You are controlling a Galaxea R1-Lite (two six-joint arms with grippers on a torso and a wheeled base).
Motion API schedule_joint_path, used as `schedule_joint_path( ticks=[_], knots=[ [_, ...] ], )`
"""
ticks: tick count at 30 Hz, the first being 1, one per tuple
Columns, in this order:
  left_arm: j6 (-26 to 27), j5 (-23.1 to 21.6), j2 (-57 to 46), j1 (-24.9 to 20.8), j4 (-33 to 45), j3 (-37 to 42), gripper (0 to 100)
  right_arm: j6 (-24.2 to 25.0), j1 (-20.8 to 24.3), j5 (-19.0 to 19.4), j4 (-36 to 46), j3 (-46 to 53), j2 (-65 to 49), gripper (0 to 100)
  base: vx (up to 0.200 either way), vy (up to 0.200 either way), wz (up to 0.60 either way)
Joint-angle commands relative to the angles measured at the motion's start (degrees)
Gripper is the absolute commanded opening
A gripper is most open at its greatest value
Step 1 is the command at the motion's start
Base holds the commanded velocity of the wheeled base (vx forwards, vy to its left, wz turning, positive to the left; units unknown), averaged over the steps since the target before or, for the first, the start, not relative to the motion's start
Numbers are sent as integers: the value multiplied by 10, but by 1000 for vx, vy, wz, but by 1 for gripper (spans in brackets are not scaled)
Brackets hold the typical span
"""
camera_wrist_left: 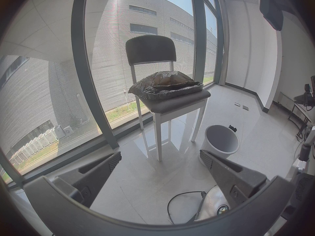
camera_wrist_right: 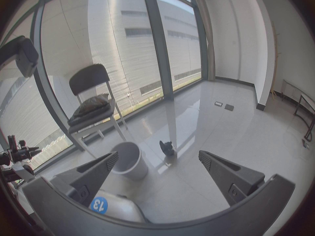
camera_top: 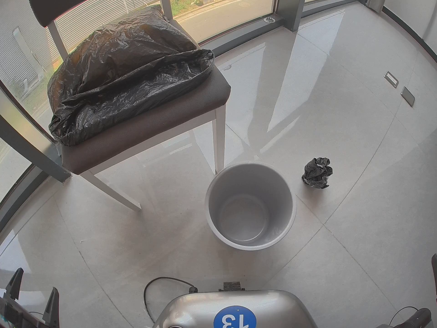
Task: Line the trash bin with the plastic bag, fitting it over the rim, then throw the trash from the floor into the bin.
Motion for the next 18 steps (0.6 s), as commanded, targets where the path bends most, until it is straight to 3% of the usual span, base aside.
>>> schedule_joint_path(
  ticks=[1, 7, 10, 11, 13, 14, 18],
  knots=[
    [-60, 27, -9, 0, -2, 9, 100, -11, 1, 4, 59, -27, -10, 100, 0, 0, 0],
    [-64, 32, -9, 0, -8, 10, 100, -14, 2, 5, 65, -39, 13, 100, 0, 0, 0],
    [-57, 15, 3, -6, -40, -48, 100, -95, 3, 10, 54, -41, 52, 100, 0, 0, 0],
    [-79, 12, 92, -37, -43, -160, 100, -149, 5, 15, 53, -39, 57, 100, 0, 0, 0],
    [-122, 35, 169, -68, -28, -203, 100, -180, 7, 21, 54, -38, 58, 100, 0, 0, 0],
    [-156, 74, 188, -82, -7, -196, 100, -203, 8, 37, 55, -37, 58, 100, 0, 0, 0],
    [-77, 52, 225, -125, 2, -192, 100, -227, 7, 73, 52, -55, 94, 100, 0, 0, 0]
  ],
)
